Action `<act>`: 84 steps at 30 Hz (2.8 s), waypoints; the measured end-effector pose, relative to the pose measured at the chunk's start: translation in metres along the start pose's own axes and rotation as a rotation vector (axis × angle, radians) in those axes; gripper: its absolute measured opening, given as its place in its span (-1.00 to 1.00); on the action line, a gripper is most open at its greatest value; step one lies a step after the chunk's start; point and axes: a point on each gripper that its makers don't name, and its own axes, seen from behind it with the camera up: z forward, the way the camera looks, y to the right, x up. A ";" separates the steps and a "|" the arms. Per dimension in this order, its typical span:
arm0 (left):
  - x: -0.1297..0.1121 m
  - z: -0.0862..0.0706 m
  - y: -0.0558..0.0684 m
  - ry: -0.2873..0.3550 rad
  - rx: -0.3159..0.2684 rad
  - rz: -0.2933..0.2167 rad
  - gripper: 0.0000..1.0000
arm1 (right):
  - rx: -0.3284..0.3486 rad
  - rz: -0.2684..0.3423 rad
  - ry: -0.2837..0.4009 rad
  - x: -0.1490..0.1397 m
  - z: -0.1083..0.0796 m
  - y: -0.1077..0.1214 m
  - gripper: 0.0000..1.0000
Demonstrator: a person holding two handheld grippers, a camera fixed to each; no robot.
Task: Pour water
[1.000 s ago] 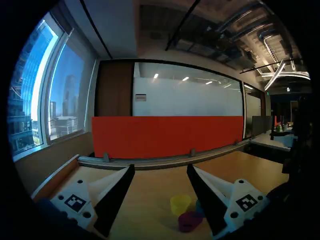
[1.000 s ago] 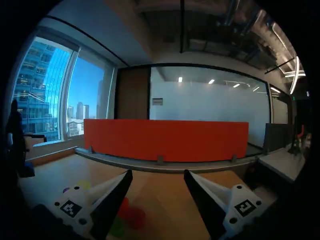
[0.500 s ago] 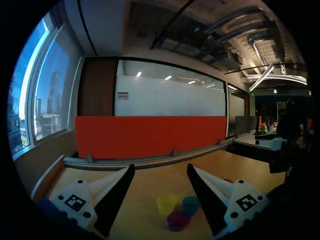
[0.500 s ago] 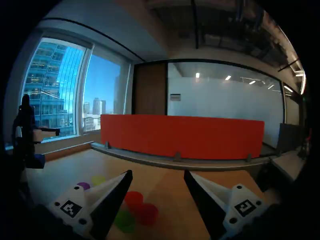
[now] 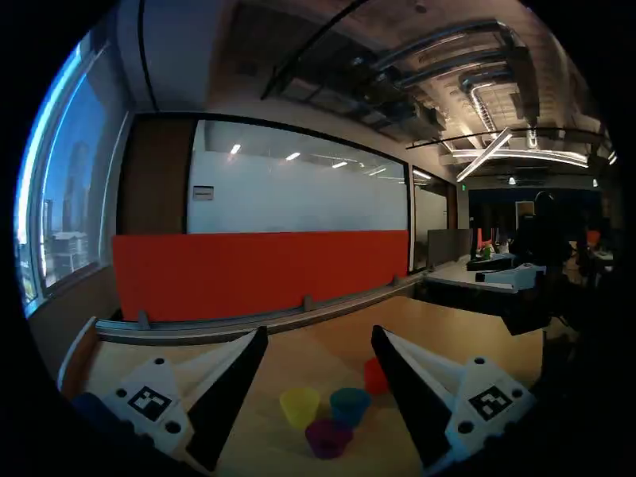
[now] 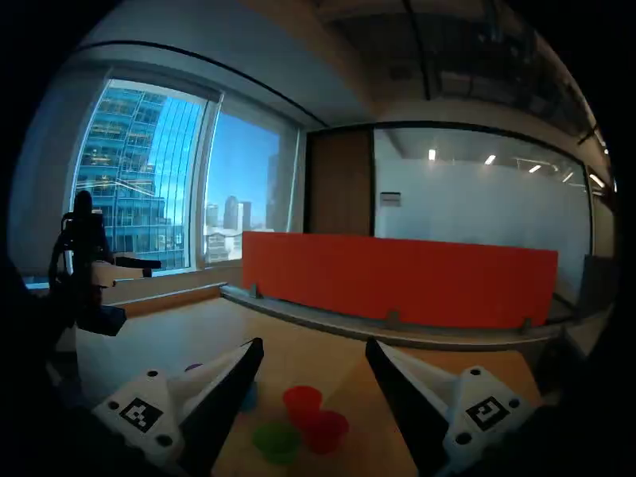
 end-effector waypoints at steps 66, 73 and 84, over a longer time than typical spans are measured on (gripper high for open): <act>-0.123 0.035 0.036 -0.318 -0.203 0.022 0.94 | 0.217 -0.077 -0.346 -0.141 0.006 -0.035 0.99; -0.135 0.040 0.036 -0.336 -0.210 0.015 0.94 | 0.228 -0.083 -0.383 -0.163 0.009 -0.036 0.99; -0.152 0.047 0.038 -0.365 -0.224 0.009 0.94 | 0.245 -0.086 -0.438 -0.196 0.013 -0.041 0.99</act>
